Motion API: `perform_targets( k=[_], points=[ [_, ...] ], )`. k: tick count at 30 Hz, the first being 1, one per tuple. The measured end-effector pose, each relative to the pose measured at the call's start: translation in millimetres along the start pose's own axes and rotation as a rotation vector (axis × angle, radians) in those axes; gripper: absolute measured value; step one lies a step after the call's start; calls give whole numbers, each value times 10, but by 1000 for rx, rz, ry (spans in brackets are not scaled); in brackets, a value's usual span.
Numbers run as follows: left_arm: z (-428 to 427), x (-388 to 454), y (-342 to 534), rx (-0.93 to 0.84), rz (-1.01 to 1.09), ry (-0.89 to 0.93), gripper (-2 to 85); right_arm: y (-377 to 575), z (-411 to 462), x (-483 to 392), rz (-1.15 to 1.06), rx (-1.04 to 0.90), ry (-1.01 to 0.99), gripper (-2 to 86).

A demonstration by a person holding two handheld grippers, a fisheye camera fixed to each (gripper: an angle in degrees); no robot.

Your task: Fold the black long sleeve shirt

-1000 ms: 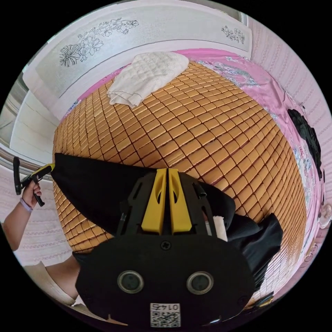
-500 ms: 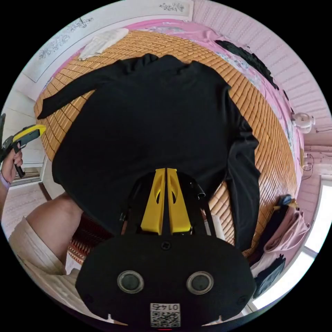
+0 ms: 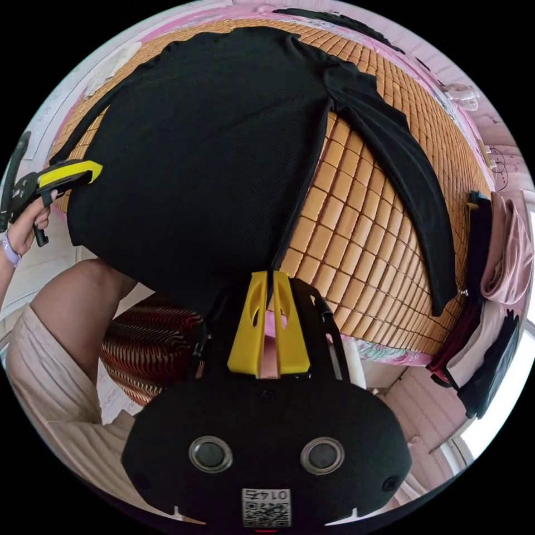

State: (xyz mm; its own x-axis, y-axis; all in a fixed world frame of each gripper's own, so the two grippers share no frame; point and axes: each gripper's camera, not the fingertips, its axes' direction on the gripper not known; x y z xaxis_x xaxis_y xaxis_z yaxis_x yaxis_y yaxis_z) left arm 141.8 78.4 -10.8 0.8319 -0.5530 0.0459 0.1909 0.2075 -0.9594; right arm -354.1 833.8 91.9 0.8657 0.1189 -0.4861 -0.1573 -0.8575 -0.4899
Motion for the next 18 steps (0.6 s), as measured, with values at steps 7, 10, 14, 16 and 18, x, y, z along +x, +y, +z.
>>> perform_targets(
  k=[7, 10, 14, 16, 18],
  points=[
    [74, 83, -1, -4, 44, -34, -7, 405, -121, 217, 64, 112, -92, 6],
    [88, 63, 70, 18, 43, -24, -7, 502, -176, 252, 41, 120, -109, 4],
    [106, 38, 256, 83, 32, -28, -7, 719, -233, 335, 85, 183, -161, 1],
    [111, 12, 344, 109, 23, -25, -7, 814, -256, 291, 90, 220, -135, -2],
    [113, -67, 483, 152, -11, 2, -8, 924, -268, 261, 130, 274, -118, -4]
  ],
)
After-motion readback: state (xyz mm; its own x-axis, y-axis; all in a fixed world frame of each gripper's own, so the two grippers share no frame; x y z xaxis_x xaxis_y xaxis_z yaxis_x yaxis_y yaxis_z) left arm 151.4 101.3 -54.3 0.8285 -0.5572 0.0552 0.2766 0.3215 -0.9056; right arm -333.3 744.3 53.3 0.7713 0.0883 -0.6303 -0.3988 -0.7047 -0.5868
